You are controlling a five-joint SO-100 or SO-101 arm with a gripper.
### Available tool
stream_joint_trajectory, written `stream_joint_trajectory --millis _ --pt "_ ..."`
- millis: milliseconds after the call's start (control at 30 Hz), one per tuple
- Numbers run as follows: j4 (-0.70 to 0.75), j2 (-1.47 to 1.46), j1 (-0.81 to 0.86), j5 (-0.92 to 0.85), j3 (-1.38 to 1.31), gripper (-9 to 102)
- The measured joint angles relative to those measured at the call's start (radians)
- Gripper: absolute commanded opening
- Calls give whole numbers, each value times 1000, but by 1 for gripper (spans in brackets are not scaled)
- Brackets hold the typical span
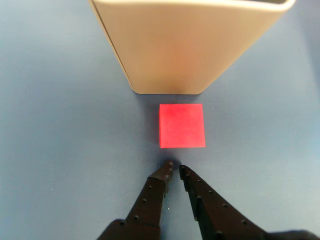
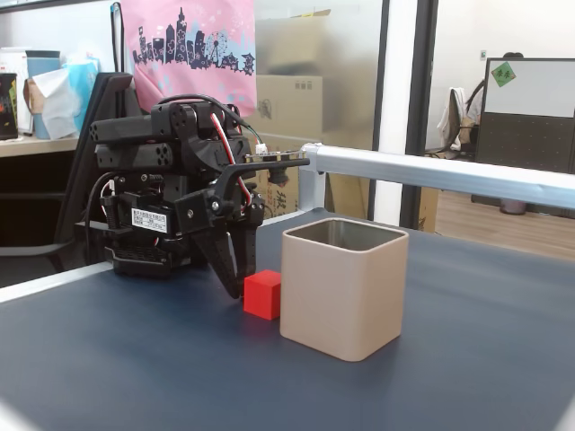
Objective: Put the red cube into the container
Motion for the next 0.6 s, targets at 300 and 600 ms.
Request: stream_joint_trajectory --millis 300,600 --pt "0 0 -81 0 0 0" --pt "0 0 -81 0 0 0"
